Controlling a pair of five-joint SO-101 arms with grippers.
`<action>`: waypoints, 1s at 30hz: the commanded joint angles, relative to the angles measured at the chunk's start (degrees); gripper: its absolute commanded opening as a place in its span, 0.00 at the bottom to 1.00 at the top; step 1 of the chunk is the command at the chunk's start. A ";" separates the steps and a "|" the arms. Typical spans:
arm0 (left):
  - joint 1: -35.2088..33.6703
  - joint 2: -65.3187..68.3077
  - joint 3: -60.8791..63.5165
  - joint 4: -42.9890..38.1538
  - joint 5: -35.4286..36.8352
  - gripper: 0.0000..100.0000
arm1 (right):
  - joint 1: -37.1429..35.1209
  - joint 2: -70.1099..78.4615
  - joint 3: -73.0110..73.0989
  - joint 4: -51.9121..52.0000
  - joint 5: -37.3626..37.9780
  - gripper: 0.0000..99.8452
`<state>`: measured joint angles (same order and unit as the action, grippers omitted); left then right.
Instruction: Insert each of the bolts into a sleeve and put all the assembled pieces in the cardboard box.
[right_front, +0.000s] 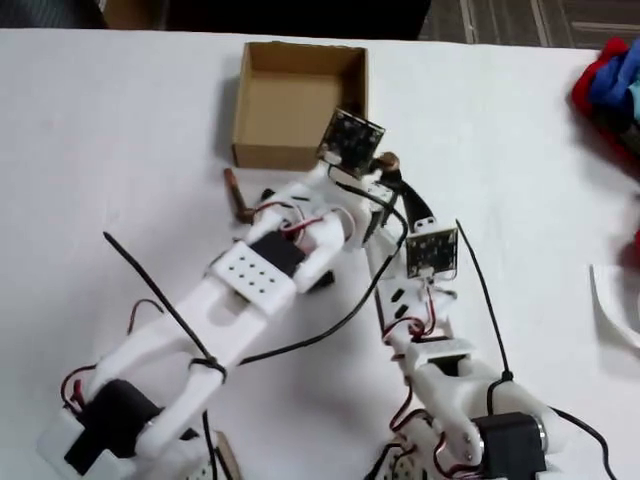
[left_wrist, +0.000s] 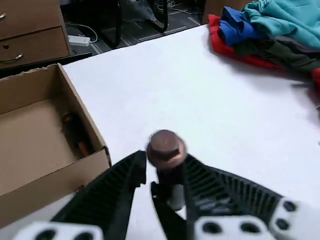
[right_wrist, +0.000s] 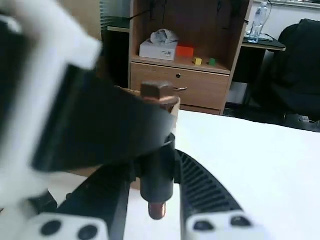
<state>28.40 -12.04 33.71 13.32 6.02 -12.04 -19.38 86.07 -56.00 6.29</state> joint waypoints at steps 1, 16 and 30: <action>-0.79 -0.35 -2.15 2.46 -0.88 0.31 | 0.13 -2.07 -0.62 -1.54 0.53 0.02; -1.41 -14.51 -3.21 4.13 -1.05 0.33 | 0.13 -2.07 -0.62 -0.40 0.53 0.02; -32.97 -26.55 3.91 30.07 -0.97 0.33 | 0.40 -2.68 -19.16 42.51 -7.38 0.02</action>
<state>1.41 -36.57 35.21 41.89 5.32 -12.13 -19.47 77.98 -32.44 3.03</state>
